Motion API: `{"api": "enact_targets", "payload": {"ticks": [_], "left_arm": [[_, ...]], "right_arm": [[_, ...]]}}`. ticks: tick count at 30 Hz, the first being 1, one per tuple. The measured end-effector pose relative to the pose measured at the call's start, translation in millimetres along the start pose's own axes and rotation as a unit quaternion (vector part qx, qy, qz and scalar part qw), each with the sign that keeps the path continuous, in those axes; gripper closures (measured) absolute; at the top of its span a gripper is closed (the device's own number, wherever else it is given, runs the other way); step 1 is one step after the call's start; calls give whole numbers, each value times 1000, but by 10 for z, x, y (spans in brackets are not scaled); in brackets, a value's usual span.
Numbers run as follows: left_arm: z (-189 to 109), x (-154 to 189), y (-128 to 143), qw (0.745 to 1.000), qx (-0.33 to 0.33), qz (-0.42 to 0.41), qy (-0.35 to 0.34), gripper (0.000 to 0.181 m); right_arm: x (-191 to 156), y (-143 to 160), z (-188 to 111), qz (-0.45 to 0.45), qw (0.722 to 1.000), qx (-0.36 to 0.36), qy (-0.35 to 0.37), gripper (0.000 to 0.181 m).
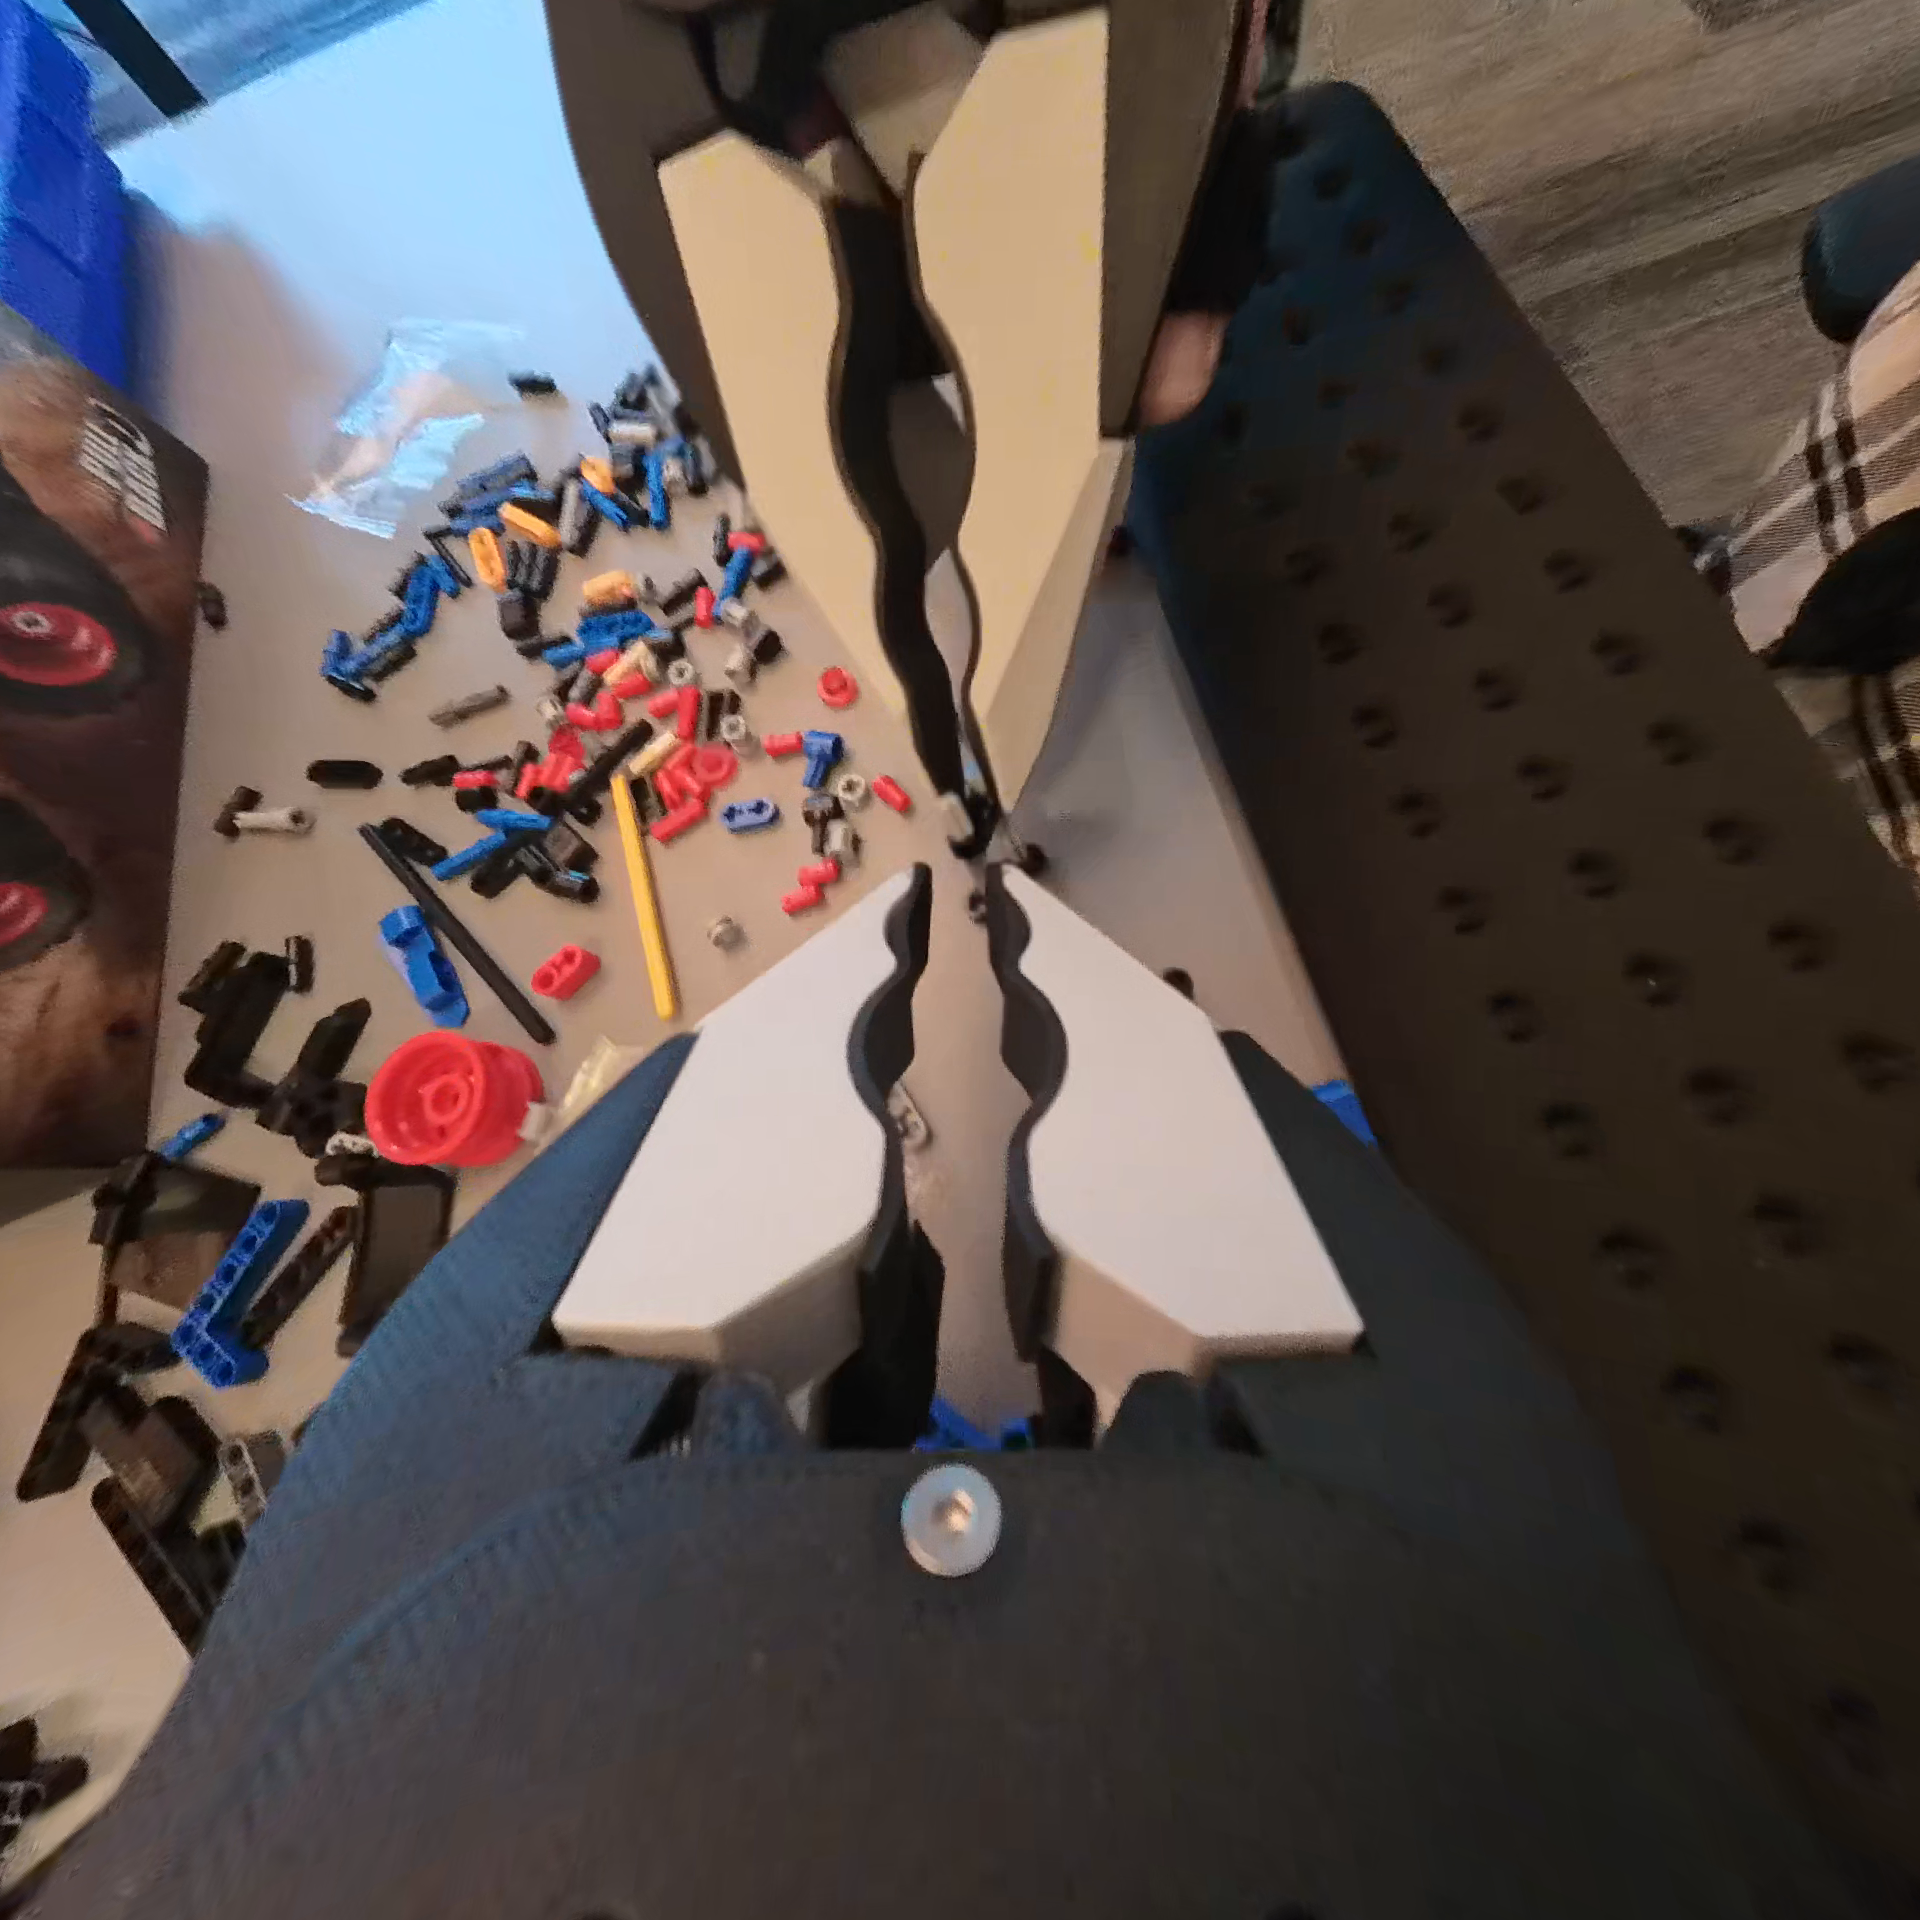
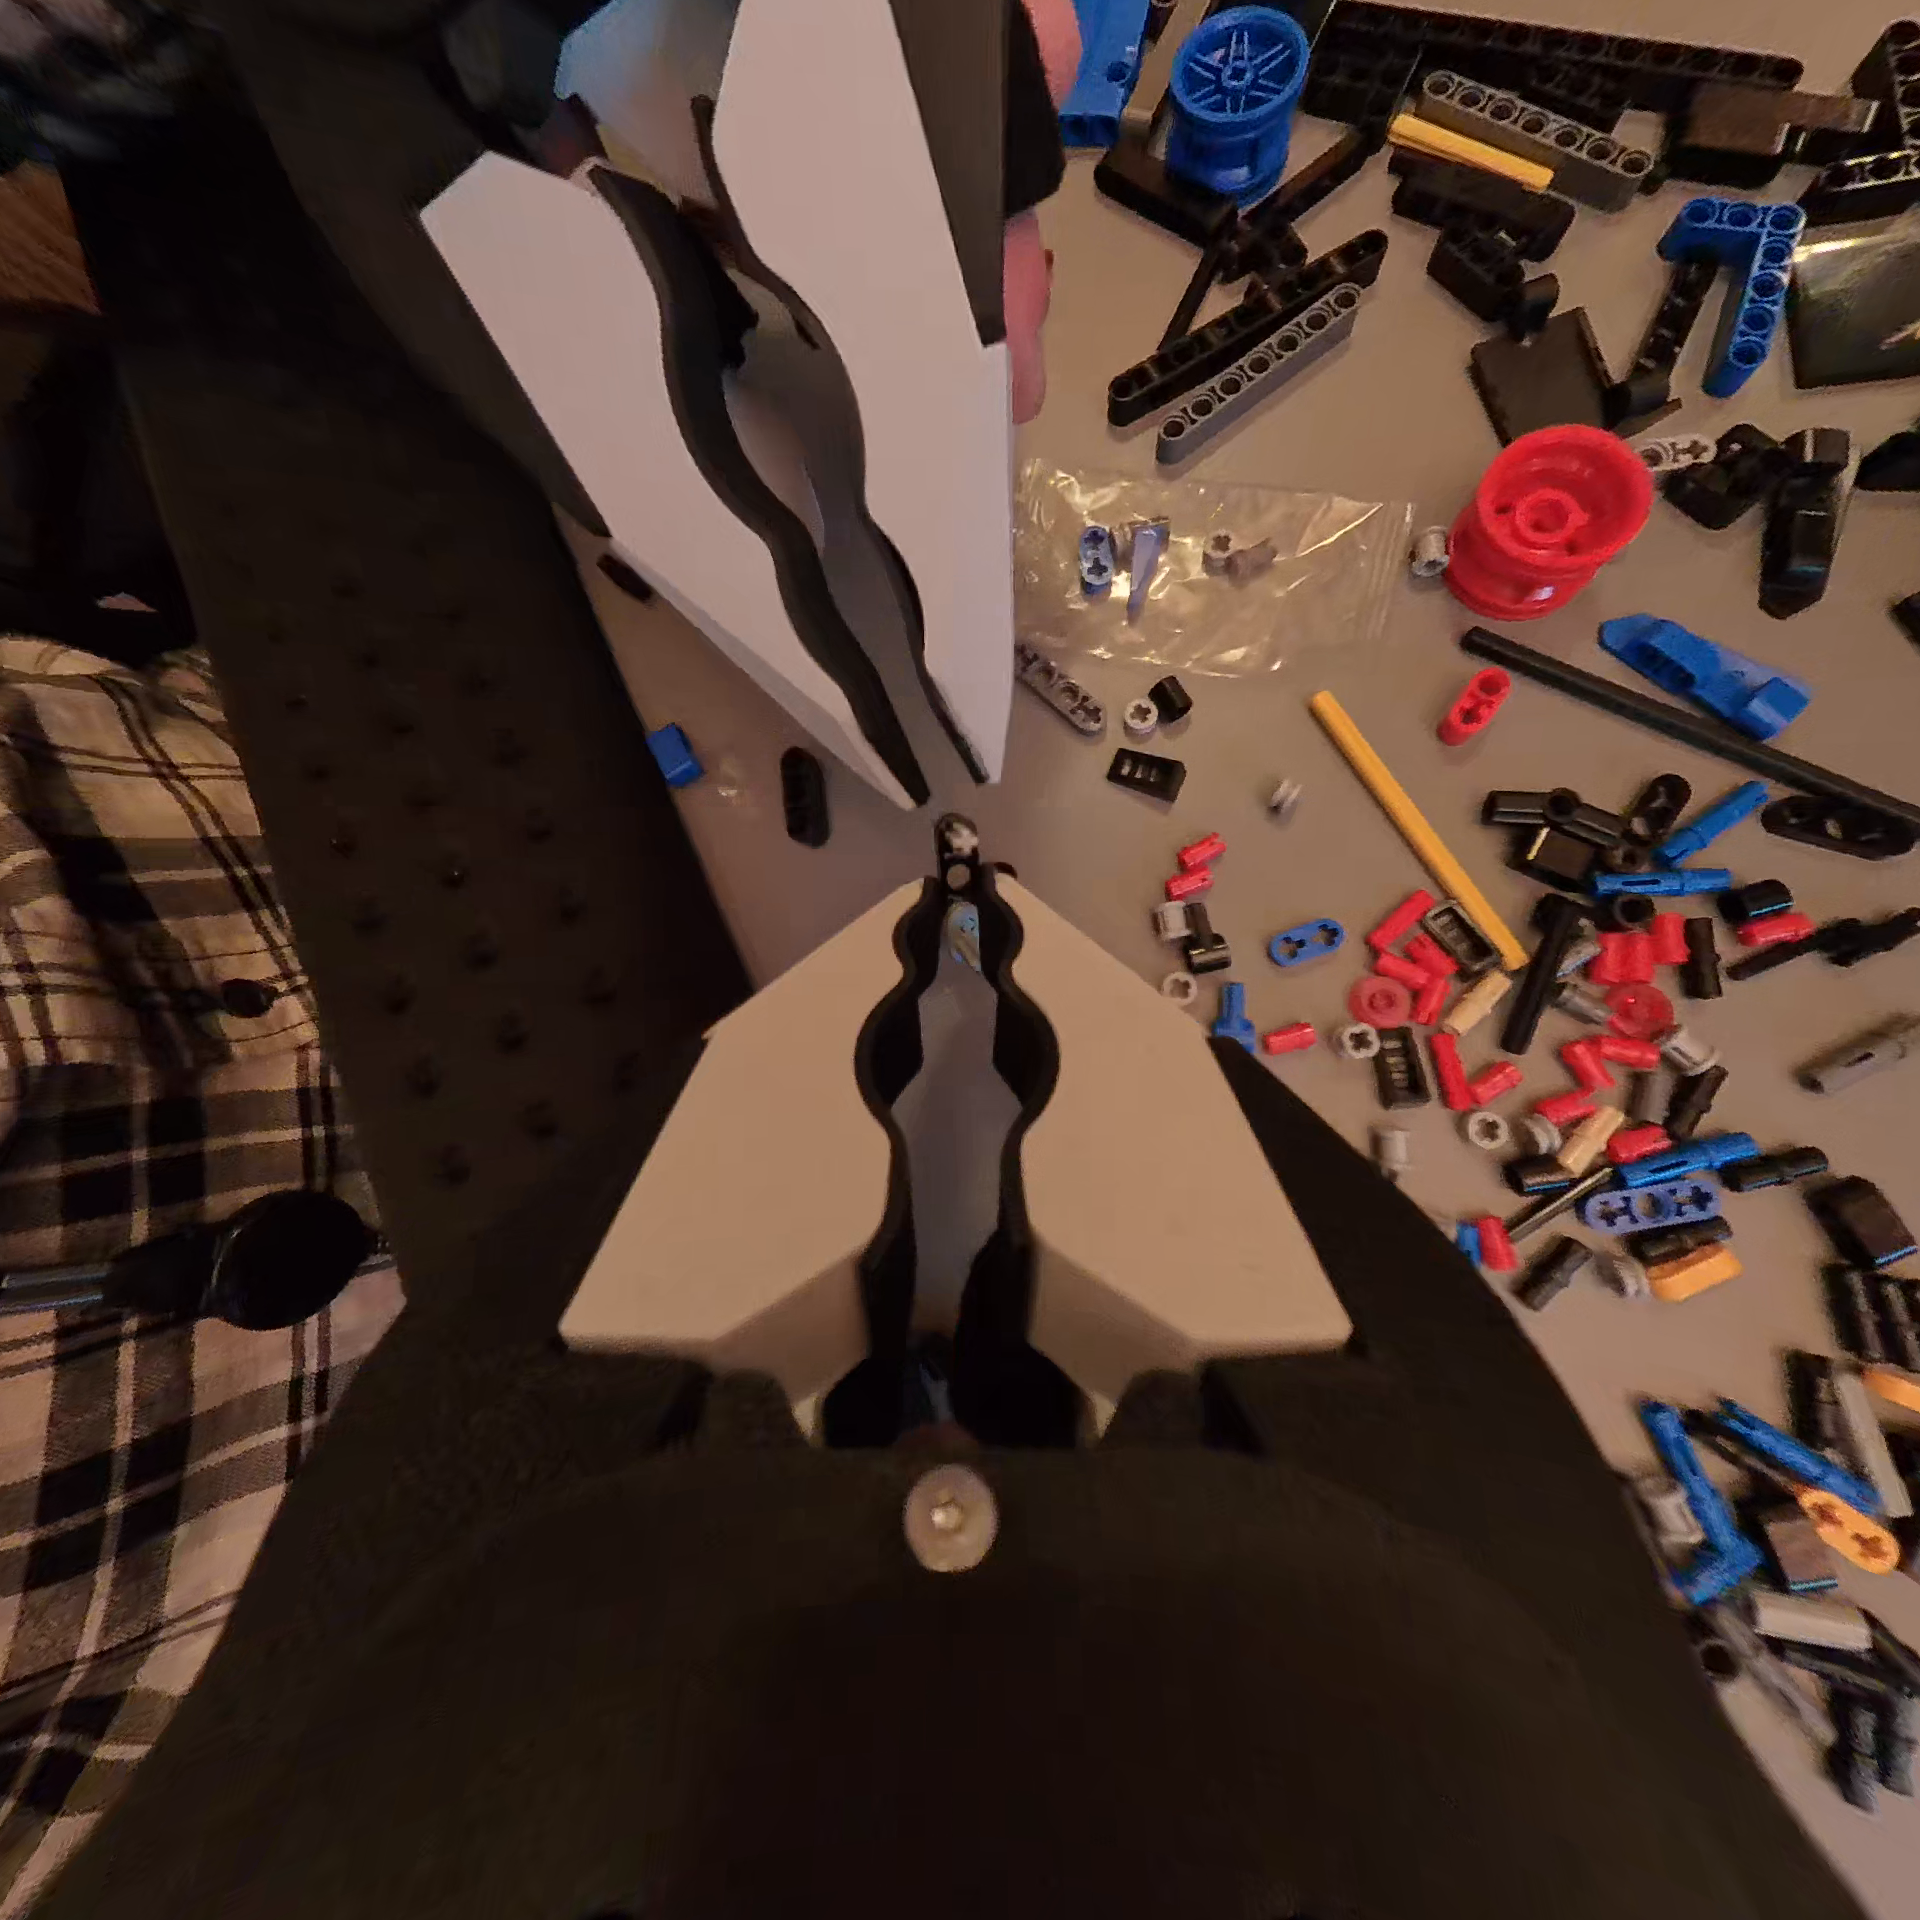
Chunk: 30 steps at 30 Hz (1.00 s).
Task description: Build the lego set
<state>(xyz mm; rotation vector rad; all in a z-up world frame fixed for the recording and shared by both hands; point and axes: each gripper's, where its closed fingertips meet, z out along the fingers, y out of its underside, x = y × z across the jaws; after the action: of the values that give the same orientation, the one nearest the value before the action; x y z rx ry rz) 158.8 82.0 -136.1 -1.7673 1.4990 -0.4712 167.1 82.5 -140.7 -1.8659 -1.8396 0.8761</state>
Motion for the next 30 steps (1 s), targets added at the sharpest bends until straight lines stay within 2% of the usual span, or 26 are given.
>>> {"api": "enact_targets", "payload": {"ticks": [5, 8, 14, 22, 26, 30], "left_arm": [[-108, 261, 163, 998, -55, 6, 41, 165], [-151, 404, 338, 993, -97, 13, 58, 161], [-98, 445, 412, 995, -86, -7, 58, 159], [-9, 466, 408, 995, -72, -10, 62, 169], [-9, 439, 419, 996, -69, -18, 61, 174], [-46, 406, 455, 995, -76, -31, 54, 160]], "right_arm": [[-50, 3, -19, 23, 999, 30, -10, 175], [-191, -54, 7, 27, 998, 51, -40, 175], [-322, -94, 177, -8, 999, 24, -38, 175], [-346, -38, 288, -34, 999, -20, -16, 175], [-351, -44, 290, -81, 995, -53, 15, 175], [-363, -67, 310, -128, 987, -91, 39, 176]]}}
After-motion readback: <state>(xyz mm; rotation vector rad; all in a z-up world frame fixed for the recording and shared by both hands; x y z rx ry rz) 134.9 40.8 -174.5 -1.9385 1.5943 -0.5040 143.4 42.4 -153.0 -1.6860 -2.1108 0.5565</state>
